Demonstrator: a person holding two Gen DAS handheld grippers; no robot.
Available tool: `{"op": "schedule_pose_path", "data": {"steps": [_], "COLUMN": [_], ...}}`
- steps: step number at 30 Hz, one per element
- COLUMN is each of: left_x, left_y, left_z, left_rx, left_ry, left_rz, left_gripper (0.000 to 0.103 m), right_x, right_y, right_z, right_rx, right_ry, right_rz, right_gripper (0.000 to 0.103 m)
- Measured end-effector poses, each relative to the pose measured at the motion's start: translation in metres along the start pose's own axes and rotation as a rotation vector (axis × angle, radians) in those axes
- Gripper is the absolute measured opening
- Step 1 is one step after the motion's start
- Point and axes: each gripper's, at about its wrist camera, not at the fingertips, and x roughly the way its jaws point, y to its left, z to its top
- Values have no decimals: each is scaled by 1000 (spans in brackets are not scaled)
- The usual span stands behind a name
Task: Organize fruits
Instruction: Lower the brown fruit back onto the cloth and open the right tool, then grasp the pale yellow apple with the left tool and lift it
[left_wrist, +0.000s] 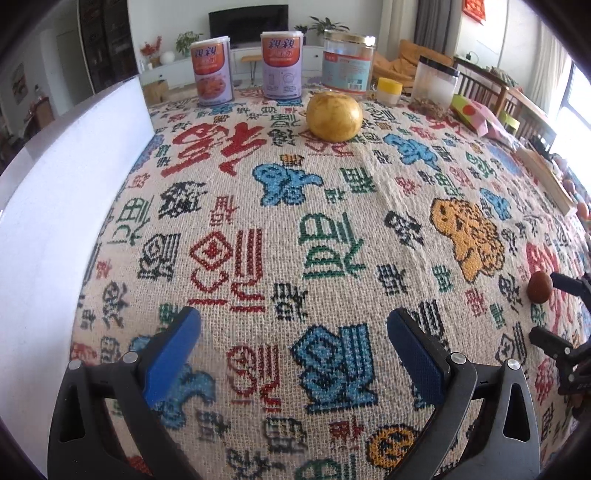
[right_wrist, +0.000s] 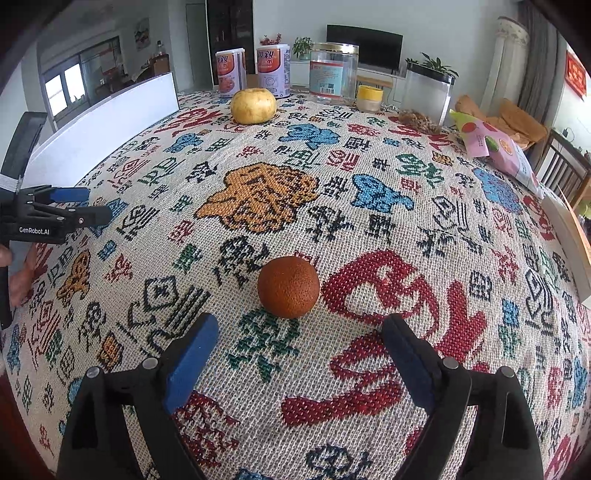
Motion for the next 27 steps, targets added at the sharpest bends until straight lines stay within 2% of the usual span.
{"op": "schedule_pose_path", "data": {"steps": [2,8,12,15,16,17,18,21,23,27], "left_x": [17,83,111,114,113,113,114,101,82,23], "left_y": [-6,-21,-31,-34,-34,-35,-34,-31,-24,-19], "left_z": [28,103,132,144,145,145,144,130,112,54], "left_rx": [-9,-93,-117,-131,-127,-119,-110,-110,-124,-77], "left_ry": [-11,-40,-34,-81,-99,-100,-97,-93,-76,-38], "left_rz": [-23,-4,10,4,-8,-24,-29,-21,-42,-58], "left_gripper": [101,101,101,99,79,70,67,67,67,67], "right_x": [2,3,3,4,4,4,4,4,4,4], "right_y": [-4,-6,-6,-6,-6,-6,-6,-6,-6,-6], "right_z": [0,0,0,0,0,0,0,0,1,1], "right_rx": [21,28,28,28,28,28,28,28,28,29], "right_ry": [12,17,17,17,17,17,17,19,19,19], "right_rz": [-4,-12,-16,-15,-15,-16,-16,-16,-16,-15], "right_gripper": [100,102,102,102,102,102,102,102,102,102]}}
